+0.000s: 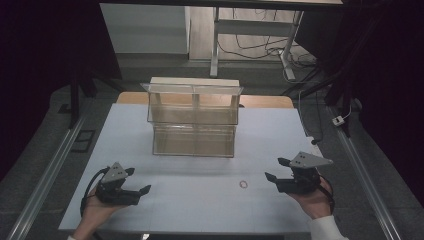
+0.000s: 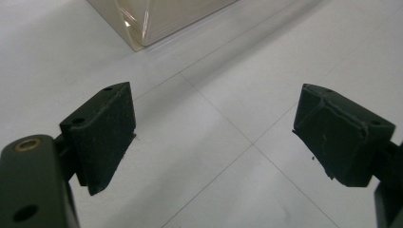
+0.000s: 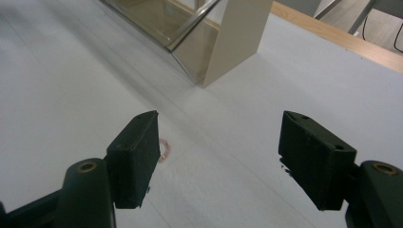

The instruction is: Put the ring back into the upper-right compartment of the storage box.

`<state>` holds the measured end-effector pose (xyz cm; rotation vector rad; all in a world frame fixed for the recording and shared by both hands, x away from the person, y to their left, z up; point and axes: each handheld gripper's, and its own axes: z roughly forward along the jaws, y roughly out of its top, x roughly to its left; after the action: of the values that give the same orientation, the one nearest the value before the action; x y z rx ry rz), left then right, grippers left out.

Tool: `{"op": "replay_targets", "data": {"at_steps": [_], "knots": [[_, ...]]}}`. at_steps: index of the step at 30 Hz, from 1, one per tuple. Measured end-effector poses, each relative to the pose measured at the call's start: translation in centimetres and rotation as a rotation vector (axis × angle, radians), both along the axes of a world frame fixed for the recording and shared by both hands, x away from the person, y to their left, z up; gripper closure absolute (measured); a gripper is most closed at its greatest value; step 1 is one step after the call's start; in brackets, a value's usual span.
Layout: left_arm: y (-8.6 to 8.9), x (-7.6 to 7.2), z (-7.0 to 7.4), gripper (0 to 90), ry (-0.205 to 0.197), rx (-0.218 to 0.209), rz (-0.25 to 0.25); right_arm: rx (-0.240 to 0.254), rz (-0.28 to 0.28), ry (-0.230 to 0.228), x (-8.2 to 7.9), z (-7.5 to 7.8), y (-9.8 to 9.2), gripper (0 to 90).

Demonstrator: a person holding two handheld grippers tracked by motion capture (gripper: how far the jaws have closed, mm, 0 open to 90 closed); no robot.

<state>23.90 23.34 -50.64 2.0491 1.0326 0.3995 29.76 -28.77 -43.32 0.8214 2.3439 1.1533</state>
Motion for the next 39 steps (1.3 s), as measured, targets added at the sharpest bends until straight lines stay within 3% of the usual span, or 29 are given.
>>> {"op": "replay_targets", "data": {"at_steps": [7,19,34,39], "knots": [[0.0,0.0,0.0,13.9,0.001,0.000,0.000,-0.017,0.018,0.037,1.1,0.4,1.6,30.9],[0.1,0.1,0.0,14.0,0.001,-0.001,0.000,-0.063,0.043,0.089,1.7,-0.8,2.9,30.9],[0.1,0.2,-0.3,14.0,0.012,0.005,-0.003,-0.181,0.073,0.201,2.8,-3.2,4.6,30.4],[0.0,0.2,-0.3,14.0,0.012,0.009,-0.005,-0.218,0.090,0.216,3.0,-4.0,5.5,30.6]]}}
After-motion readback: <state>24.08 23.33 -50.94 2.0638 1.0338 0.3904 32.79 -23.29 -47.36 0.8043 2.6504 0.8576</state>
